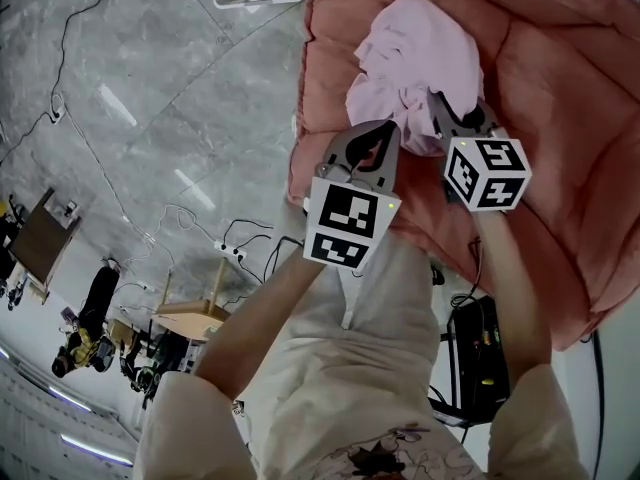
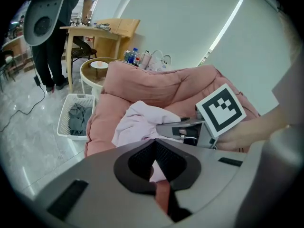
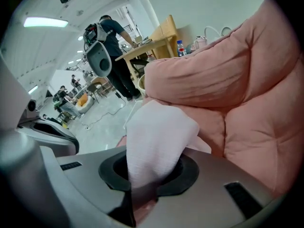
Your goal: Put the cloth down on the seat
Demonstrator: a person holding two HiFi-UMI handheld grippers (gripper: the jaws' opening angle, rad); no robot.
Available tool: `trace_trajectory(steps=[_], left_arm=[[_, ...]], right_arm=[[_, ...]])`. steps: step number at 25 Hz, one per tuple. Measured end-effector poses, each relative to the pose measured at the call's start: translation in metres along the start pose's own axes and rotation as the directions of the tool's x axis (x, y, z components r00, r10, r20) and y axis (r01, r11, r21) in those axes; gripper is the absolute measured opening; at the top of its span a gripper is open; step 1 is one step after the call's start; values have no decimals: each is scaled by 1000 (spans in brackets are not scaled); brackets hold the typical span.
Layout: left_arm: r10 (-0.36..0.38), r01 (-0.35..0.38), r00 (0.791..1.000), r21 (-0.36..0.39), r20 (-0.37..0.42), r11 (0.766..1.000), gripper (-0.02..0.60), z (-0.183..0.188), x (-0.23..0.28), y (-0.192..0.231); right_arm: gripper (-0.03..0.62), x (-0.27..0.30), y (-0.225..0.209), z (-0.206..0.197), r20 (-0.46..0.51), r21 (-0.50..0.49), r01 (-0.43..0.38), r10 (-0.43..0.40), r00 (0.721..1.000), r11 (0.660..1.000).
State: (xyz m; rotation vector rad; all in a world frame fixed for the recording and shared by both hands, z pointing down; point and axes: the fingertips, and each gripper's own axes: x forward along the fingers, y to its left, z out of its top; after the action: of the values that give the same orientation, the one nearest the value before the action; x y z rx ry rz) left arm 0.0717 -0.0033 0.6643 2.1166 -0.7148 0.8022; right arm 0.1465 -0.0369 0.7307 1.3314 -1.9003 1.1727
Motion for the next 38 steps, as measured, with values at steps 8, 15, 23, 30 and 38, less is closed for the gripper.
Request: trace_trajectory(steps=[8,15,23,30,38], left_arm=[[-20,21,999,27,-27,999,5,-8,20,-2],[-25,26,999,32,-43,999,5,-11,32,-3],[-38,40,998,47,-46,998,5,-10,28,-9],[-50,53,998,73,-42,996,5,-1,12,-10],[-44,46,999,96,-25,994,5,8,-9,-5]], right_arm=[[150,23,-32,-11,-20,52,77,-76,997,996],[204,50,-44,-38,-97,105,71,-61,993,992],[249,62,-41,-35,-94,186,67,-50,994,980],[289,40,-41,-33,-109,183,146,-128,986,972],[298,13,-38,-19,-77,209,205,-193,978,956]])
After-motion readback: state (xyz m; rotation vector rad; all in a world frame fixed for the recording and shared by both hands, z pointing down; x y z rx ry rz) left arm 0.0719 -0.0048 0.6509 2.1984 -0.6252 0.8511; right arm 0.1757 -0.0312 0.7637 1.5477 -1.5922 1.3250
